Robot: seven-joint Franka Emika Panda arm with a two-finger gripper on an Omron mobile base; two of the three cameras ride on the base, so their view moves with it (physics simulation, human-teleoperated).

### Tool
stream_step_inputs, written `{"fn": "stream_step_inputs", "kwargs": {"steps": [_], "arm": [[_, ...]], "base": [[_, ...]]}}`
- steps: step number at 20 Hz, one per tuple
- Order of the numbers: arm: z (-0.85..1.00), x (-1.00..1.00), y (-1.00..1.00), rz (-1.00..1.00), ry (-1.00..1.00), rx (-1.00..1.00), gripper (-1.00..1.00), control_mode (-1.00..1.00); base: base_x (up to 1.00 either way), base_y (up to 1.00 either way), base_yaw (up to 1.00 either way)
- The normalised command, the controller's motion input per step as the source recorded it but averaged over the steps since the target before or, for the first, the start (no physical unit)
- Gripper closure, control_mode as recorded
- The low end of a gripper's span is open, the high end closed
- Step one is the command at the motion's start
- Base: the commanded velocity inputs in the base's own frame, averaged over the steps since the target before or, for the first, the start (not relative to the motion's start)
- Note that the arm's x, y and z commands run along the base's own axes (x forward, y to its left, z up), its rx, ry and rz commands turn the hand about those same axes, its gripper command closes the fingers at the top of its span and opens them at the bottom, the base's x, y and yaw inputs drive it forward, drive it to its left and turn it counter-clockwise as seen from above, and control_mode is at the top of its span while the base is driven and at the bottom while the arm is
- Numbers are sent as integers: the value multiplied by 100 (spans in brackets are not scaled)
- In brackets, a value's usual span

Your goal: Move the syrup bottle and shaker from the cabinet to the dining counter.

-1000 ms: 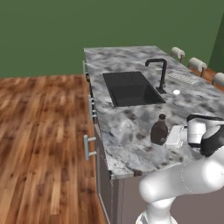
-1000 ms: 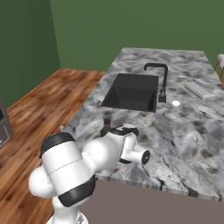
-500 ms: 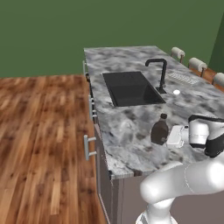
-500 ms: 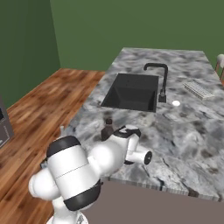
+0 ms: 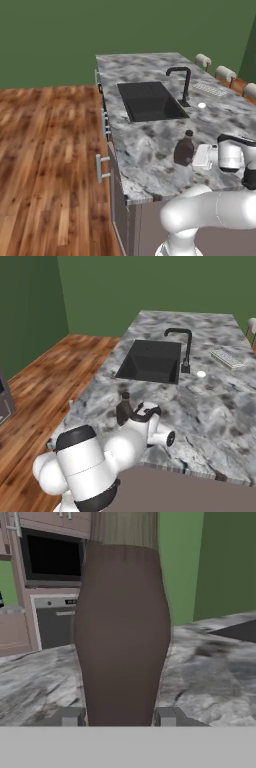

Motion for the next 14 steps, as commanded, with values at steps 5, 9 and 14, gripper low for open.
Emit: {"fn": "stream_step_inputs", "kwargs": {"steps": [5,9,14], "arm": [[0,-12,0,0,-1,0,100,-100],[0,-5,0,0,-2,0,100,-100],[-1,0,1,0,-5,0,-100,-100]], "base": [[0,0,0],[0,0,0],[0,0,0]]}}
